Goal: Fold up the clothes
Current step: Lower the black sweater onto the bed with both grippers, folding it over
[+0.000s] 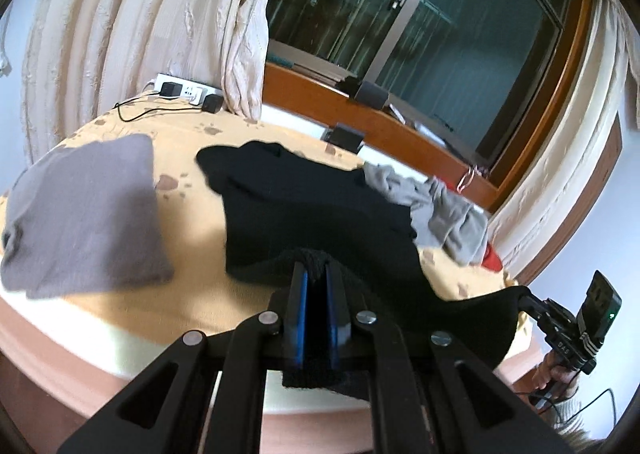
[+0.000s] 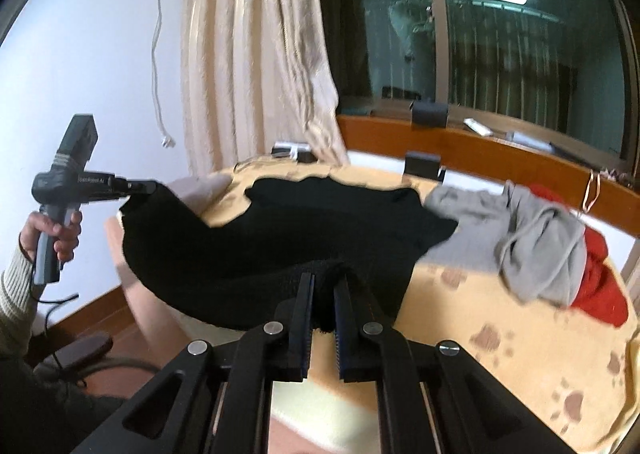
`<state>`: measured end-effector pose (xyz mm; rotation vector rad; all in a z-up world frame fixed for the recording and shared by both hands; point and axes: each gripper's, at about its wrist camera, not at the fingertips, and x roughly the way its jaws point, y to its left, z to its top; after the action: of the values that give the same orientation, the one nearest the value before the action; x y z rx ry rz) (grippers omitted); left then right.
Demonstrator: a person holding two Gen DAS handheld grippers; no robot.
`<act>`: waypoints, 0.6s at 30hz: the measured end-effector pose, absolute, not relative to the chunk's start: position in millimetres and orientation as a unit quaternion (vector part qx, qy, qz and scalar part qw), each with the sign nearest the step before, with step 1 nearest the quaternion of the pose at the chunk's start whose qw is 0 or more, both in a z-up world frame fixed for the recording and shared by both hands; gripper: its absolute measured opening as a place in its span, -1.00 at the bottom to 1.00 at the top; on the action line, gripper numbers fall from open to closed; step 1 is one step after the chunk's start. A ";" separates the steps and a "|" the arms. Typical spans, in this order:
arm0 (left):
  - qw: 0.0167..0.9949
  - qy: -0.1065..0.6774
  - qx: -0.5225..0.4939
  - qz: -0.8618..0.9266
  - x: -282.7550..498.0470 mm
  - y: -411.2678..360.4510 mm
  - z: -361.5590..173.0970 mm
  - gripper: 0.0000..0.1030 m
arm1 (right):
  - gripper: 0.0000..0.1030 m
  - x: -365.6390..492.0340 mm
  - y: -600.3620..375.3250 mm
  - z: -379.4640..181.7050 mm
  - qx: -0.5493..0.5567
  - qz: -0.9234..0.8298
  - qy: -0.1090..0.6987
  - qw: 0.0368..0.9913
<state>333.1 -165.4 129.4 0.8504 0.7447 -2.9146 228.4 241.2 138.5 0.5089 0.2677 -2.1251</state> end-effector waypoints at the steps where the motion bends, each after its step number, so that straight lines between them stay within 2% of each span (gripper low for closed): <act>1: 0.009 0.240 0.270 -0.932 328.0 -170.0 131.6 -0.82 | -0.81 222.3 239.6 144.1 0.201 -0.863 0.105 0.451; 18: 0.009 0.273 0.264 -0.925 203.9 -221.5 151.2 -0.81 | -0.81 76.3 175.9 172.5 0.202 -0.889 0.046 0.408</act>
<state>203.9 -221.5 151.2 0.8238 0.8523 -2.8898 76.3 175.9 172.5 0.5084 0.1166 -2.2412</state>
